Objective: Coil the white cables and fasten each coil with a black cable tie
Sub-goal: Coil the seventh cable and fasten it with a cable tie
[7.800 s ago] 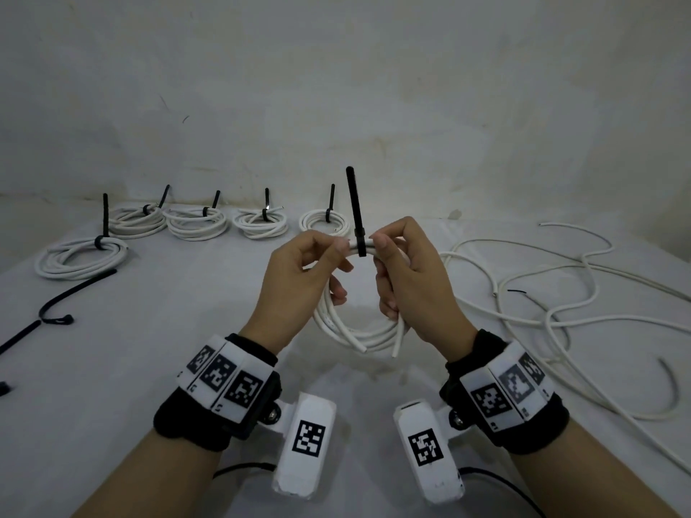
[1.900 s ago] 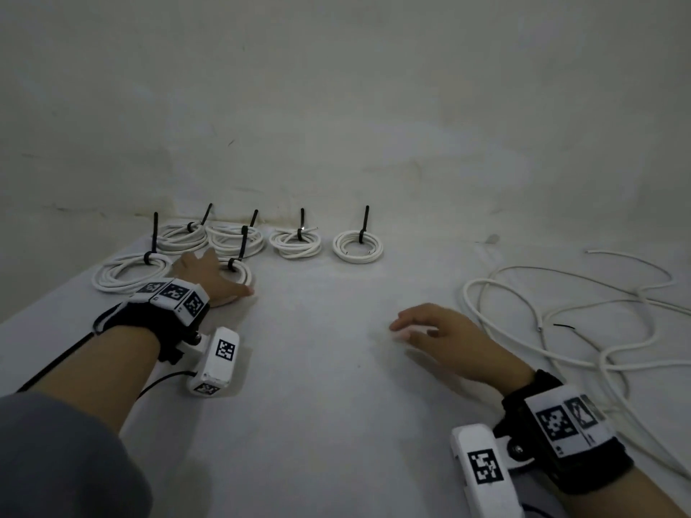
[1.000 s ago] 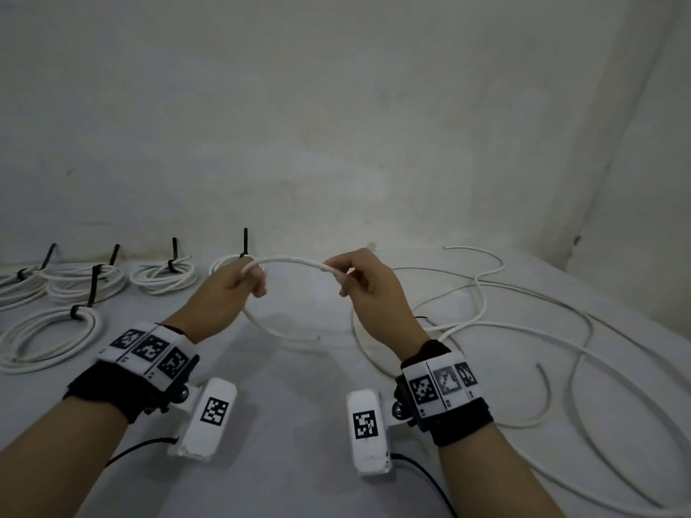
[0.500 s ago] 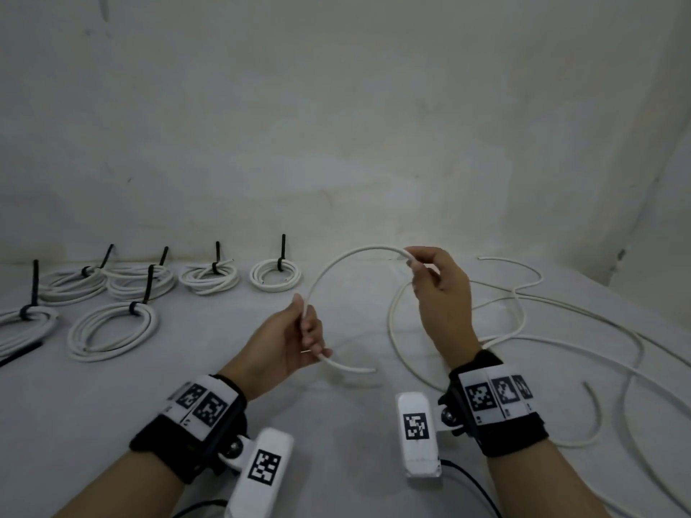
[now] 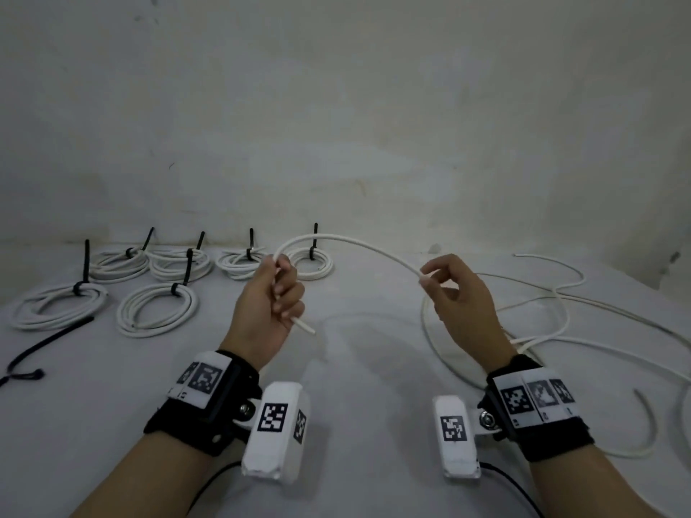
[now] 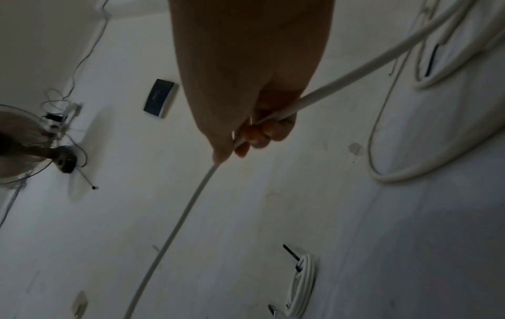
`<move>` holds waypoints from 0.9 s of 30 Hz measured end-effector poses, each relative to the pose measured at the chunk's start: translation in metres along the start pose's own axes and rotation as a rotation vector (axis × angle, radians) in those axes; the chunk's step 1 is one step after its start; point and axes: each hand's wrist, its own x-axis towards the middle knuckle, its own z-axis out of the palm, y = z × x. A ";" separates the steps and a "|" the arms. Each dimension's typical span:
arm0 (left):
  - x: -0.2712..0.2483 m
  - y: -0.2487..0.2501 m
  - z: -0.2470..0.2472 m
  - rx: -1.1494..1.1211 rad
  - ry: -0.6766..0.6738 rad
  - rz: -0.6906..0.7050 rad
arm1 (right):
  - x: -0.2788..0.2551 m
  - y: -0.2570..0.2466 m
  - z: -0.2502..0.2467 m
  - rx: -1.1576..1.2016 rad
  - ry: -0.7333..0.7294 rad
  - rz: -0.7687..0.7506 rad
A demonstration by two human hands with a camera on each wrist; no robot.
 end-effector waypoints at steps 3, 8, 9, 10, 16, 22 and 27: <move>0.001 0.011 -0.005 -0.044 0.075 0.096 | -0.003 -0.005 0.002 -0.159 -0.310 -0.063; 0.002 0.011 -0.003 -0.053 0.124 0.190 | -0.007 -0.034 0.013 -0.435 -0.601 -0.216; 0.002 0.008 -0.001 -0.038 0.130 0.189 | -0.010 -0.041 0.015 -0.477 -0.635 -0.240; 0.001 0.005 0.001 -0.020 0.133 0.183 | -0.012 -0.048 0.017 -0.505 -0.655 -0.268; -0.008 -0.010 0.010 0.199 0.043 0.102 | -0.025 -0.076 0.027 -0.501 -0.663 -0.436; -0.021 -0.020 0.019 0.618 -0.136 0.005 | -0.020 -0.076 0.023 -0.356 -0.508 -0.458; -0.032 -0.022 0.030 0.723 -0.251 -0.046 | -0.014 -0.068 0.021 -0.284 -0.178 -0.410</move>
